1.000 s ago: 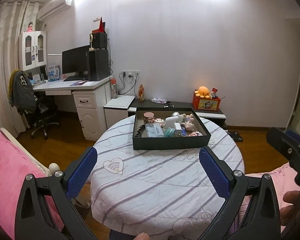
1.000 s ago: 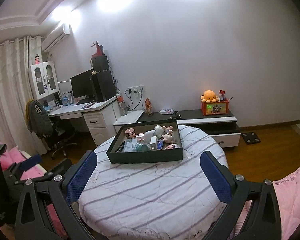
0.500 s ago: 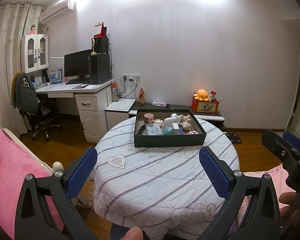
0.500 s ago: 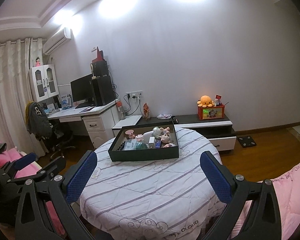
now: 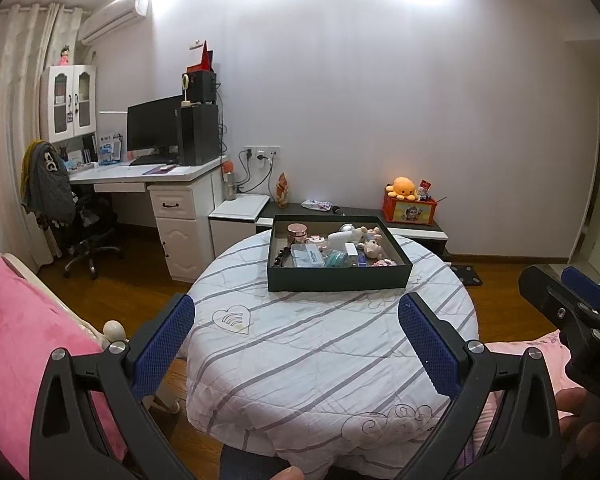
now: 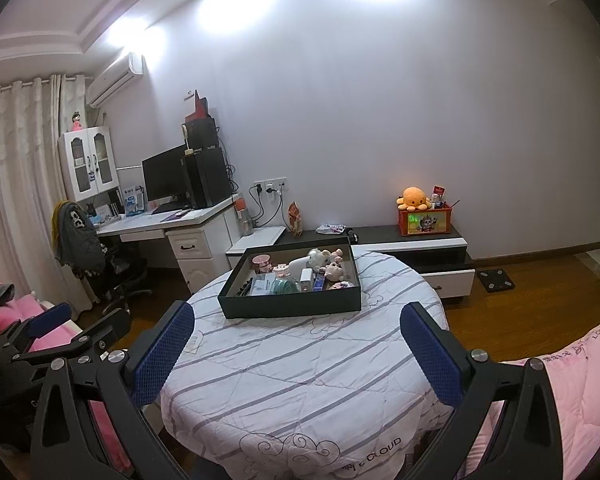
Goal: Organize rigid objects
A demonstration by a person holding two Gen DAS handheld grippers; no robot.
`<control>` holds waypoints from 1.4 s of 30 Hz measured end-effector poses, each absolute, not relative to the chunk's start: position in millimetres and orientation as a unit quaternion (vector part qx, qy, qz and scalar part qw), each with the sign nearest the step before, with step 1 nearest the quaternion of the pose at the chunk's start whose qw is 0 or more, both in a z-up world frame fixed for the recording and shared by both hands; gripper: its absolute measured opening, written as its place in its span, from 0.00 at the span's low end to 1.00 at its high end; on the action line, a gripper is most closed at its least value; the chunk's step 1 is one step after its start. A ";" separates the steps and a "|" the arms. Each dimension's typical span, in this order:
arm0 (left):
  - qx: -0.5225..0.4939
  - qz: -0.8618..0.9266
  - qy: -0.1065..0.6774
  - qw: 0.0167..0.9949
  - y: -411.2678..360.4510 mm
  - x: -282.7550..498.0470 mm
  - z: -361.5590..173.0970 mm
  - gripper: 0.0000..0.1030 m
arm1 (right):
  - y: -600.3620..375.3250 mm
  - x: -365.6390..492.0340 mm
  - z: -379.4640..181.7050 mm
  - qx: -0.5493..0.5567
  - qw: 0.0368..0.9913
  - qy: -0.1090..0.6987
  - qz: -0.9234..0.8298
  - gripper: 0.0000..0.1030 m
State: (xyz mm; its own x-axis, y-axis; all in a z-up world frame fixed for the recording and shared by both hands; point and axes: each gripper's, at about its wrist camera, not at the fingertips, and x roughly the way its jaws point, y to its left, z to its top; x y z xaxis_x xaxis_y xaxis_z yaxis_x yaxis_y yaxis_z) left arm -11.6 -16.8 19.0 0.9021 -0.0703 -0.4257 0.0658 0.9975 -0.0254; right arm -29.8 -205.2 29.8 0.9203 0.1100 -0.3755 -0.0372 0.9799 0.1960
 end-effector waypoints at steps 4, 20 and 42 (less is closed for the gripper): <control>-0.004 -0.035 0.218 0.975 -17.0 -11.5 18.3 1.00 | -204.2 -29.7 29.2 0.093 0.975 0.196 0.037 1.00; -0.005 -0.035 0.221 0.975 -16.6 -11.3 18.5 1.00 | -205.4 -28.8 28.4 0.093 0.975 0.198 0.037 1.00; 0.007 -0.032 0.207 0.978 -14.1 -17.8 20.7 1.00 | -203.4 -30.4 24.0 0.091 0.975 0.199 0.036 1.00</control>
State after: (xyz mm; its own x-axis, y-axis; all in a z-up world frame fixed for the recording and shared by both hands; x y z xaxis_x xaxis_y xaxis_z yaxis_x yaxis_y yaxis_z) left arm -17.8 -14.1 20.7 0.9126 -0.0591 -0.4045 0.0645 0.9979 -0.0003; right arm -30.4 -203.4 24.0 0.9186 0.1065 -0.3807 -0.0344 0.9809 0.1915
